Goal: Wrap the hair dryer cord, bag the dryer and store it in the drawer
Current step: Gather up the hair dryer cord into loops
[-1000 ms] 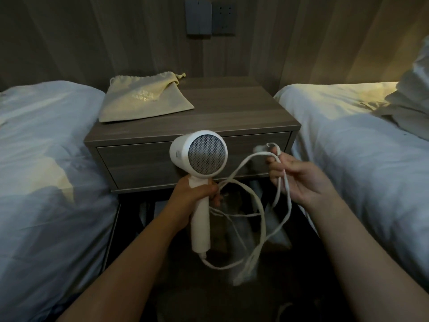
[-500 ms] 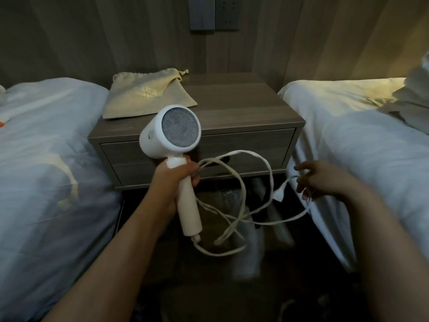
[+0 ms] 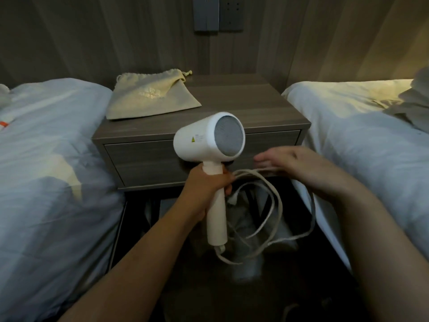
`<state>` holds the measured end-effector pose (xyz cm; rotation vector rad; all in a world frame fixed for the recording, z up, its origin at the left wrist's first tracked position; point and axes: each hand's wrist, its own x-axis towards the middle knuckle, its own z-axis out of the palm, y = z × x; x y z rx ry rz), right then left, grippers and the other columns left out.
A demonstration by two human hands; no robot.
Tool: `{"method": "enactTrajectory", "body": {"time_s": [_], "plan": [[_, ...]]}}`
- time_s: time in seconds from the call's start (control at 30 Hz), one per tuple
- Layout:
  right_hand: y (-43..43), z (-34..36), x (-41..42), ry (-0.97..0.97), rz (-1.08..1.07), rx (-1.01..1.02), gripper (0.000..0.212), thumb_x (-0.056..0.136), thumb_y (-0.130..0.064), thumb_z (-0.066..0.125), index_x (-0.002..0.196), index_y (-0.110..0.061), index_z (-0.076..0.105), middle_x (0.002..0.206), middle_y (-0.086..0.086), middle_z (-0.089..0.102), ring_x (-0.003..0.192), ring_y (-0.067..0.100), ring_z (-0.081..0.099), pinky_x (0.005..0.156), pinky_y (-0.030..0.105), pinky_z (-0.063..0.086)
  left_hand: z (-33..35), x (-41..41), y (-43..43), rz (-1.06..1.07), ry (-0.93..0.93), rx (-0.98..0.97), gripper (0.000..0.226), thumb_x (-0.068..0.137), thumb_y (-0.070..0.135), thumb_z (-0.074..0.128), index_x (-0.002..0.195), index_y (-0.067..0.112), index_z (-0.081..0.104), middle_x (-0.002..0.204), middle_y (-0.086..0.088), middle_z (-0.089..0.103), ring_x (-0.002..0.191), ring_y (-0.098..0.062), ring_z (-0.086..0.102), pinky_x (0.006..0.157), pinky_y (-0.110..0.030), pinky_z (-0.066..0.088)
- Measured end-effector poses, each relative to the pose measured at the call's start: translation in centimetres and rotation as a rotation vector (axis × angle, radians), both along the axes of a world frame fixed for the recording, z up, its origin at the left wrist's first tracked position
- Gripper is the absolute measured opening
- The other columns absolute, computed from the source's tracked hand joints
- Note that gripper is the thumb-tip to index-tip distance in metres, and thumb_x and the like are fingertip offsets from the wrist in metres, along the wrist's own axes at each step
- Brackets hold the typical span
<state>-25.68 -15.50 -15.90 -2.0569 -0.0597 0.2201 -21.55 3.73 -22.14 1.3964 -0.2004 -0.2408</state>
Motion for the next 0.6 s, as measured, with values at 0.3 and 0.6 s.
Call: {"method": "enactTrajectory", "body": {"time_s": [0.3, 0.6], "plan": [[1.0, -0.3, 0.3, -0.346, -0.275, -0.070, 0.029, 0.086, -0.007, 0.060, 0.063, -0.024, 0.064, 0.041, -0.008, 0.058, 0.037, 0.003, 0.049, 0.044, 0.017, 0.043, 0.1, 0.3, 1.6, -0.149, 0.152, -0.061, 0.016, 0.084, -0.004, 0.053, 0.073, 0.008, 0.054, 0.063, -0.008, 0.069, 0.055, -0.016, 0.065, 0.059, -0.028, 0.056], [-2.1, -4.3, 2.8, -0.205, -0.594, 0.680, 0.035, 0.093, 0.001, 0.036, 0.061, -0.010, 0.045, 0.038, -0.004, 0.043, 0.032, 0.010, 0.035, 0.035, 0.014, 0.029, -0.1, 1.3, 3.6, -0.271, 0.173, 0.064, 0.011, 0.081, 0.000, 0.056, 0.074, 0.007, 0.054, 0.063, -0.001, 0.069, 0.064, -0.012, 0.066, 0.060, -0.022, 0.055]]}}
